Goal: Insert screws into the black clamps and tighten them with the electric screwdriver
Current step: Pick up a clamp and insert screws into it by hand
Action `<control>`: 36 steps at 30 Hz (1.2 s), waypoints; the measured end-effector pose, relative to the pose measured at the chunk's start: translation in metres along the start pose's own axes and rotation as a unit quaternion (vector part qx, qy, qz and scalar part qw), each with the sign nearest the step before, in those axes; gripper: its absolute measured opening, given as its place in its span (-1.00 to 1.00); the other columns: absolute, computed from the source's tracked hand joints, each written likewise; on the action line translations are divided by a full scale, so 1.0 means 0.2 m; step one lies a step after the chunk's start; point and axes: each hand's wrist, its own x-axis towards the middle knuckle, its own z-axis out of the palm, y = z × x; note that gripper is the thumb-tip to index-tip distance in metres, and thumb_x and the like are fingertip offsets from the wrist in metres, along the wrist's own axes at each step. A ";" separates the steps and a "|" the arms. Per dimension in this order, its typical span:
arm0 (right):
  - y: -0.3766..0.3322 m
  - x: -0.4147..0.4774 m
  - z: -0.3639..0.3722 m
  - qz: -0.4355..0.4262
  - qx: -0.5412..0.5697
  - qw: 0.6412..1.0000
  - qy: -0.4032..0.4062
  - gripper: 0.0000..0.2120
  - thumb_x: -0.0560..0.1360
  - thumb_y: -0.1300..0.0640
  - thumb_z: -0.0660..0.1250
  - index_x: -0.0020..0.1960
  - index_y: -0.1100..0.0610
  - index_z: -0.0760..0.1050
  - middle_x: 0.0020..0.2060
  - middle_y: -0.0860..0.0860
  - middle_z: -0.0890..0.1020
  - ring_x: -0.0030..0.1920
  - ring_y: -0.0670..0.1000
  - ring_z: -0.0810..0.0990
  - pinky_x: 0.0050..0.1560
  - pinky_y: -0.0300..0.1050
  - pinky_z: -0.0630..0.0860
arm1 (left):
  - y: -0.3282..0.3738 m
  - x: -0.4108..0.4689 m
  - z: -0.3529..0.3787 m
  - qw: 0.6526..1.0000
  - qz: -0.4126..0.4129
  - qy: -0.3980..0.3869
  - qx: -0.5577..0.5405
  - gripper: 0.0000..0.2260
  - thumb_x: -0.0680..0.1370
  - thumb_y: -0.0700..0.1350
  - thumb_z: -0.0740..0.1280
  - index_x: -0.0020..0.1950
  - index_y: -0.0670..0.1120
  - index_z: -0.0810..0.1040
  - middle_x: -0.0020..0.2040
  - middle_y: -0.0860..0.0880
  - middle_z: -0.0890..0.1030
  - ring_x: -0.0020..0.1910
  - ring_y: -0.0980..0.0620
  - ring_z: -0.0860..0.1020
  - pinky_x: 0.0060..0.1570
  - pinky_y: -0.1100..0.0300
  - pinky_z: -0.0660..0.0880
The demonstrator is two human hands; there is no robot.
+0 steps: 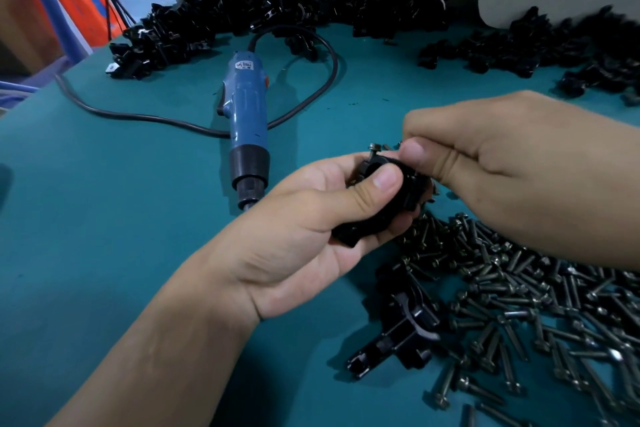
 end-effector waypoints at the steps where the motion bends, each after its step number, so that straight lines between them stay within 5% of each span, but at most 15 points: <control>1: 0.00 0.00 0.00 0.002 0.003 1.000 0.001 -0.66 0.51 -0.28 -0.03 -0.18 -0.12 0.39 -0.30 -0.33 0.55 -0.24 -0.24 0.51 -0.27 -0.40 0.38 | 0.00 0.00 0.00 1.000 0.003 -0.003 0.009 -0.75 0.60 -0.20 0.28 0.24 -0.23 0.56 0.01 -0.06 0.66 0.02 0.10 0.63 0.12 0.26 0.59; 6: -0.03 0.00 0.02 0.029 -0.030 0.999 0.008 -0.57 0.51 -0.30 -0.08 -0.18 -0.12 0.48 -0.38 -0.44 0.52 -0.29 -0.34 0.50 -0.50 -0.25 0.25 | 0.00 0.00 0.00 0.999 0.024 -0.005 0.032 -0.72 0.61 -0.21 0.27 0.30 -0.24 0.53 0.01 -0.02 0.66 0.01 0.13 0.64 0.12 0.28 0.58; 11: -0.03 -0.01 -0.01 0.058 -0.020 0.998 -0.014 -0.46 0.46 -0.44 -0.12 -0.13 -0.14 0.51 -0.50 -0.18 0.53 -0.44 -0.19 0.51 -0.48 -0.16 0.28 | -0.01 0.01 0.00 0.999 0.019 -0.011 0.032 -0.77 0.60 -0.20 0.28 0.24 -0.20 0.57 0.01 -0.01 0.68 0.03 0.14 0.64 0.13 0.28 0.58; 14: -0.01 -0.03 -0.03 0.044 -0.020 0.998 -0.028 -0.54 0.45 -0.40 -0.10 -0.09 -0.14 0.43 -0.36 -0.29 0.57 -0.30 -0.26 0.53 -0.49 -0.27 0.26 | -0.01 0.01 0.00 1.000 0.009 -0.008 0.022 -0.77 0.60 -0.20 0.28 0.23 -0.20 0.58 0.02 -0.03 0.67 0.05 0.12 0.64 0.14 0.27 0.58; 19: -0.06 -0.01 -0.04 0.037 -0.056 0.997 -0.029 -0.64 0.46 -0.33 -0.09 -0.10 -0.24 0.43 -0.30 -0.49 0.50 -0.21 -0.34 0.49 -0.43 -0.18 0.20 | -0.01 0.00 0.01 0.999 0.013 0.002 0.029 -0.73 0.59 -0.20 0.29 0.27 -0.24 0.56 0.04 -0.07 0.65 0.05 0.09 0.63 0.15 0.25 0.57; 24: -0.10 0.00 -0.01 0.086 -0.065 0.994 -0.023 -0.71 0.46 -0.29 -0.12 -0.13 -0.39 0.38 -0.35 -0.58 0.42 -0.29 -0.26 0.49 -0.42 -0.11 0.18 | -0.02 0.01 0.03 0.996 0.062 0.022 0.065 -0.65 0.61 -0.24 0.34 0.37 -0.33 0.47 0.08 -0.09 0.62 0.05 0.10 0.60 0.19 0.26 0.55; 28: -0.08 0.01 0.02 0.127 -0.050 0.991 0.001 -0.50 0.56 -0.22 -0.04 -0.32 0.05 0.45 -0.45 -0.43 0.47 -0.47 -0.04 0.42 -0.44 -0.09 0.19 | -0.04 0.02 0.04 0.991 0.089 0.041 0.092 -0.68 0.61 -0.26 0.34 0.35 -0.29 0.48 0.15 -0.16 0.61 0.15 -0.01 0.56 0.32 0.17 0.51; 32: -0.05 -0.01 0.00 0.094 -0.021 0.995 -0.024 -0.57 0.47 -0.37 -0.12 -0.14 -0.16 0.41 -0.34 -0.42 0.52 -0.30 -0.25 0.50 -0.40 -0.08 0.26 | -0.03 0.02 0.04 0.993 0.072 0.044 0.086 -0.59 0.54 -0.22 0.32 0.38 -0.32 0.47 0.10 -0.09 0.64 0.06 0.10 0.61 0.20 0.26 0.54; 36: -0.05 -0.01 -0.01 0.072 -0.027 0.996 -0.034 -0.65 0.48 -0.31 -0.09 -0.11 -0.17 0.38 -0.27 -0.41 0.53 -0.25 -0.27 0.51 -0.40 -0.11 0.26 | -0.01 0.01 0.03 0.996 0.058 0.026 0.068 -0.54 0.51 -0.18 0.32 0.39 -0.32 0.48 0.12 -0.12 0.61 0.07 0.08 0.60 0.16 0.27 0.55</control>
